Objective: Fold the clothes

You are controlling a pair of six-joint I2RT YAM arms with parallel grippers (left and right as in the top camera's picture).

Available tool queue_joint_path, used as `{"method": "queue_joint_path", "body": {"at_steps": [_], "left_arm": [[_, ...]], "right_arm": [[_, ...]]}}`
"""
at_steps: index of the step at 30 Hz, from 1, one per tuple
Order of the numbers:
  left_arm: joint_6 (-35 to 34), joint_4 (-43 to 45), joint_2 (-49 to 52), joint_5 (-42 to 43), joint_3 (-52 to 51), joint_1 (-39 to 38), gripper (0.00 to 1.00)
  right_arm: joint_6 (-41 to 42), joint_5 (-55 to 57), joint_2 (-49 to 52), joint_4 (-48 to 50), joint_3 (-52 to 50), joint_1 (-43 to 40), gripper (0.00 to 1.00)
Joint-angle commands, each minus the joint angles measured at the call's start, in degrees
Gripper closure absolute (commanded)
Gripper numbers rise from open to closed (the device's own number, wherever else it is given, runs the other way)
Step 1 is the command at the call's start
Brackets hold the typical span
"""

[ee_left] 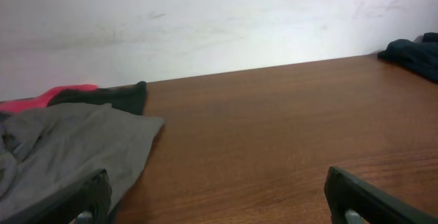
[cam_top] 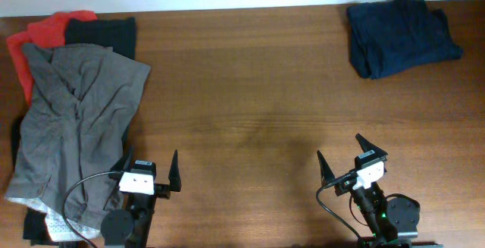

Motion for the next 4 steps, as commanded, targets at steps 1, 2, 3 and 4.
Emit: {"method": "queue_joint_path", "body": {"at_steps": [1, 2, 3, 4], "left_arm": [[1.1, -0.4, -0.5, -0.6, -0.2, 0.4, 0.01], [1.1, -0.4, -0.5, -0.6, -0.2, 0.4, 0.01], [1.1, -0.4, -0.5, -0.6, -0.2, 0.4, 0.01], [1.1, -0.4, -0.5, -0.6, -0.2, 0.4, 0.01]], "right_arm": [[0.5, 0.5, -0.4, 0.0, -0.5, 0.5, 0.01], [0.5, 0.5, -0.4, 0.0, -0.5, 0.5, 0.01], [0.5, 0.5, -0.4, 0.0, -0.5, 0.5, 0.01], [0.5, 0.5, -0.4, 0.0, -0.5, 0.5, 0.02]]}}
